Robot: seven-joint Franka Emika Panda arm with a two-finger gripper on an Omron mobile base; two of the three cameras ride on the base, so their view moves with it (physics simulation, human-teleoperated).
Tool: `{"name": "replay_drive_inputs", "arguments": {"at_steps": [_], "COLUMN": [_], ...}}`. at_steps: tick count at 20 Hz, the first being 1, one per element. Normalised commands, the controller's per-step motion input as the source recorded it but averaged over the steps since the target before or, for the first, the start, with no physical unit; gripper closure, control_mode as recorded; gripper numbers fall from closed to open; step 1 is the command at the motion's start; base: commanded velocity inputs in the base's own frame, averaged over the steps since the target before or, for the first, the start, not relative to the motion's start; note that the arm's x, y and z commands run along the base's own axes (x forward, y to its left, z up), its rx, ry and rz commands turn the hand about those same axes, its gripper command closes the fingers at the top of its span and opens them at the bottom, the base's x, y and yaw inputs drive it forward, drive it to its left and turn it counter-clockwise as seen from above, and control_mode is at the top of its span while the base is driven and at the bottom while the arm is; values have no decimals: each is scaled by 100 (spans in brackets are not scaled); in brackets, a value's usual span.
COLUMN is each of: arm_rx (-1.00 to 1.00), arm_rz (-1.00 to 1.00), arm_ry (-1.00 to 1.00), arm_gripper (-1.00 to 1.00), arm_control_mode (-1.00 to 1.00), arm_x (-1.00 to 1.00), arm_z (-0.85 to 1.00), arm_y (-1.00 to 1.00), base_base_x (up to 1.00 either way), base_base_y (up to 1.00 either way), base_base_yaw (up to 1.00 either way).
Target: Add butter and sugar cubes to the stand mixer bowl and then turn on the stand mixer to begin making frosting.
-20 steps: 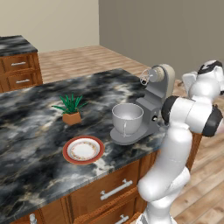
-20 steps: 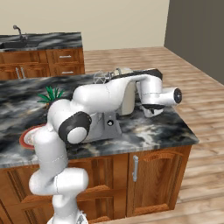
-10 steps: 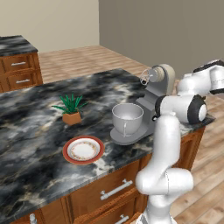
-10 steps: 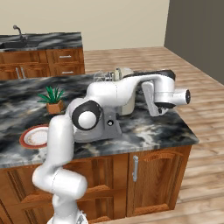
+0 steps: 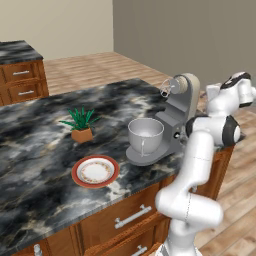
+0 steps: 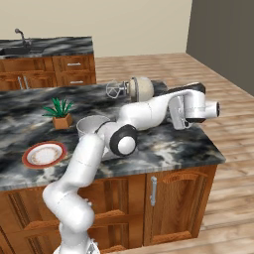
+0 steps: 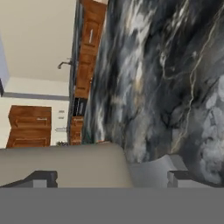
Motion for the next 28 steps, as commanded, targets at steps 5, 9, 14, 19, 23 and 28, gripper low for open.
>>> {"name": "replay_drive_inputs", "arguments": {"at_steps": [5,9,14,19,23,28], "arm_rx": [-6,-11,-7,-6,-6,-17], "arm_rz": [0,0,0,0,0,0], "arm_ry": [0,0,0,0,-1,-1], "arm_gripper": [-100,-100,-100,-100,-100,-100], "arm_control_mode": [-100,-100,-100,-100,-100,-100], "arm_x": [14,0,0,-11,-46,-73], "arm_z": [-7,0,0,1,24,23], "arm_y": [50,76,59,64,86,100], "base_base_x": [0,0,0,0,0,0], "base_base_y": [0,0,0,0,0,0], "base_base_yaw": [0,0,0,0,0,0]}}
